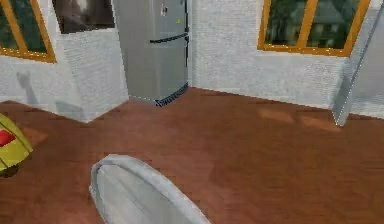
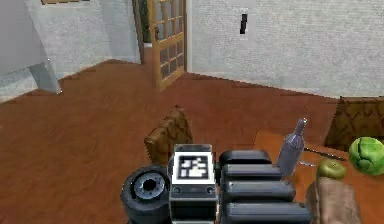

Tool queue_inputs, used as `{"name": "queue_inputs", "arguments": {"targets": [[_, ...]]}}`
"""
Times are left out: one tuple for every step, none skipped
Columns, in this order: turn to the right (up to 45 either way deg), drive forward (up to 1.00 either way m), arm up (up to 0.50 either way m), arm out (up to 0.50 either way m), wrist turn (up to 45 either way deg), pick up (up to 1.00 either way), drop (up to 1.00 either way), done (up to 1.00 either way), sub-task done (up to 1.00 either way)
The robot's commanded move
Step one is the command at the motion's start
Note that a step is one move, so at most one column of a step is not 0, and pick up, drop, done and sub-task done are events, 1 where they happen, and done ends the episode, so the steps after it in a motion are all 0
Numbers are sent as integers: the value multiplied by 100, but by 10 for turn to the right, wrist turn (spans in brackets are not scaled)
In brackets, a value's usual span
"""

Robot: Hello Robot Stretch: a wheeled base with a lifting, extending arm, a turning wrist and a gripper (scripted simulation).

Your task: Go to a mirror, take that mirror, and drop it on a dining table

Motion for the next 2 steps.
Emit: {"name": "queue_inputs", "arguments": {"targets": [[-420, 0, 0, 0, 0, 0, 0, 0, 0], [0, 15, 0, 0, 0, 0, 0, 0, 0]]}}
